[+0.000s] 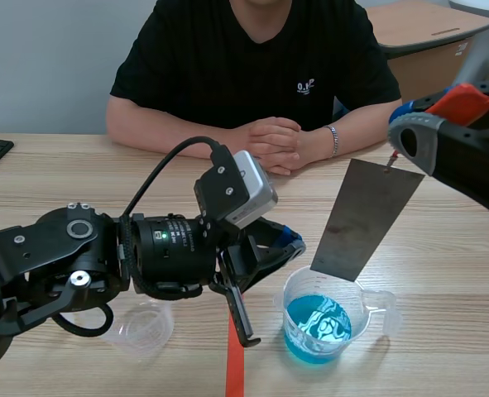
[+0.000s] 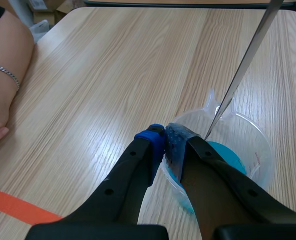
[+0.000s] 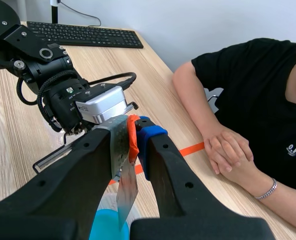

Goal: Do the redox reaction experiment.
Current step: 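Raise the plate and point at it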

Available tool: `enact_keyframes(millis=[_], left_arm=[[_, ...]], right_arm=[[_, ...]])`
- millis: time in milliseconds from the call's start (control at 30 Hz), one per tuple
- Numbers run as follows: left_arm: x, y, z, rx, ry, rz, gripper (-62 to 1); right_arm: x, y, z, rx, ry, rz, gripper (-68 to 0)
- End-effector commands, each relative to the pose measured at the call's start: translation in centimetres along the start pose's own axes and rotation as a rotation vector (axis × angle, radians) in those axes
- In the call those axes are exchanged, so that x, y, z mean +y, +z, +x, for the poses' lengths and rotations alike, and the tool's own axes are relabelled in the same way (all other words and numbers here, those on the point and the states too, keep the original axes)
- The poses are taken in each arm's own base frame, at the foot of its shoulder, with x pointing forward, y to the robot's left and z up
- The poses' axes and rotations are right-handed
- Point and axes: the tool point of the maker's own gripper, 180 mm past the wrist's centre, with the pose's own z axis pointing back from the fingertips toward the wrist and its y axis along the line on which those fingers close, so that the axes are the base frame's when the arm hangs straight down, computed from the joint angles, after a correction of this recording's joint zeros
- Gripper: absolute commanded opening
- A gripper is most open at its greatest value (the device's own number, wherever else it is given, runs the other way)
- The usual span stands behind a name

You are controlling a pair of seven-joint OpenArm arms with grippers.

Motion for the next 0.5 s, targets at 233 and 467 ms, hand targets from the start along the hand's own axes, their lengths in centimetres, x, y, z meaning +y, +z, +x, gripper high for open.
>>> enact_keyframes(millis=[233, 467], left_arm=[[1.3, 2.3, 0.0, -0.004, -0.017, 0.017, -56.7], [2.1, 5.9, 0.1, 0.014, -0.004, 0.025, -56.7]], right_arm=[[0.1, -0.1, 1.0, -0.031, 0.013, 0.018, -66.0], [0.1, -0.1, 1.0, -0.031, 0.013, 0.018, -66.0]])
